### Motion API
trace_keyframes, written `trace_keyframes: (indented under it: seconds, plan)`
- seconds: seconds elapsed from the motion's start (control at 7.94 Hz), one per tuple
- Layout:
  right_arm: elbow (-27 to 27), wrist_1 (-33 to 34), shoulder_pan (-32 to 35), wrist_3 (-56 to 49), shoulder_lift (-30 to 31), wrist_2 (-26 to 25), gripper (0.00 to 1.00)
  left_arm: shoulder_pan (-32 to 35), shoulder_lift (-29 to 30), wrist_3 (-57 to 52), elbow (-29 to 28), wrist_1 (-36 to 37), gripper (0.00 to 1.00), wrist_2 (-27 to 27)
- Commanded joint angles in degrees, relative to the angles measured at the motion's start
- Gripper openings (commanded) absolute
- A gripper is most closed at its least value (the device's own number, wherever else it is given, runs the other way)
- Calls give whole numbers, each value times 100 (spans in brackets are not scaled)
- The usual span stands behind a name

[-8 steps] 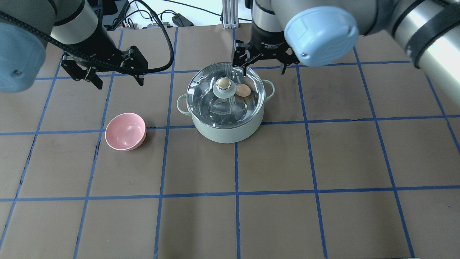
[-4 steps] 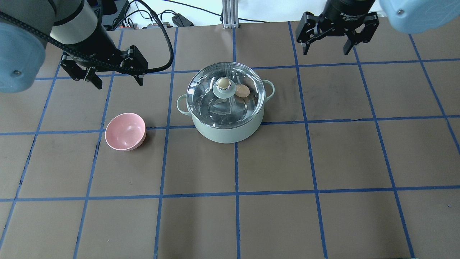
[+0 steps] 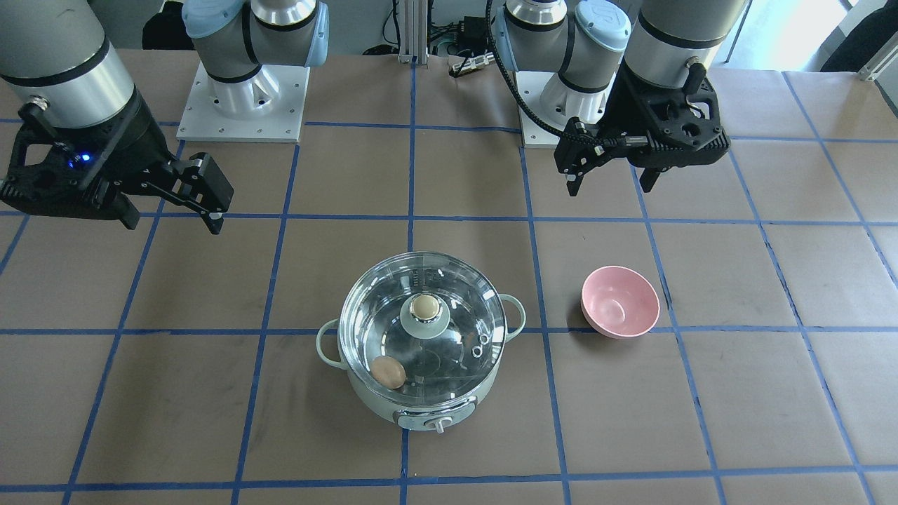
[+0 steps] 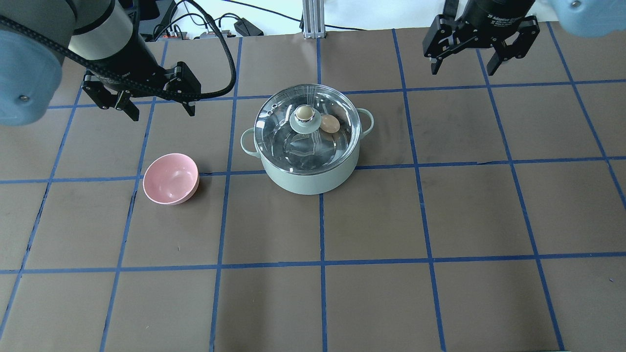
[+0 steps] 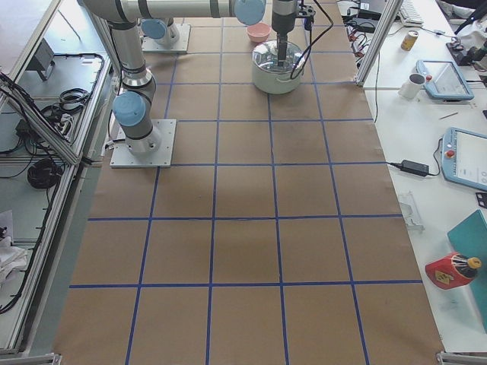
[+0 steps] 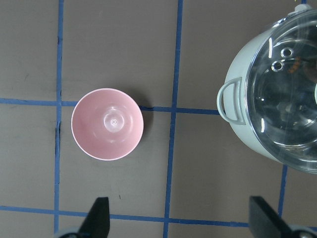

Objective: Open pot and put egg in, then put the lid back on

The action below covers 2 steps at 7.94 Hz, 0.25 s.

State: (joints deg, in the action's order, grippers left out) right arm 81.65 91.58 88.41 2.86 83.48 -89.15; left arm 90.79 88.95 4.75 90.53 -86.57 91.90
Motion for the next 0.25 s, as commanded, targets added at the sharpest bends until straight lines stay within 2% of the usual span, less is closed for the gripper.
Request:
trace_keyframes:
  seconds: [0.0, 0.13]
  plan:
    - [0, 0, 0, -4, 2, 21, 100, 0, 0, 0, 0, 0, 100, 4]
    - [0, 26, 0, -4, -7, -5, 100, 0, 0, 0, 0, 0, 100, 4]
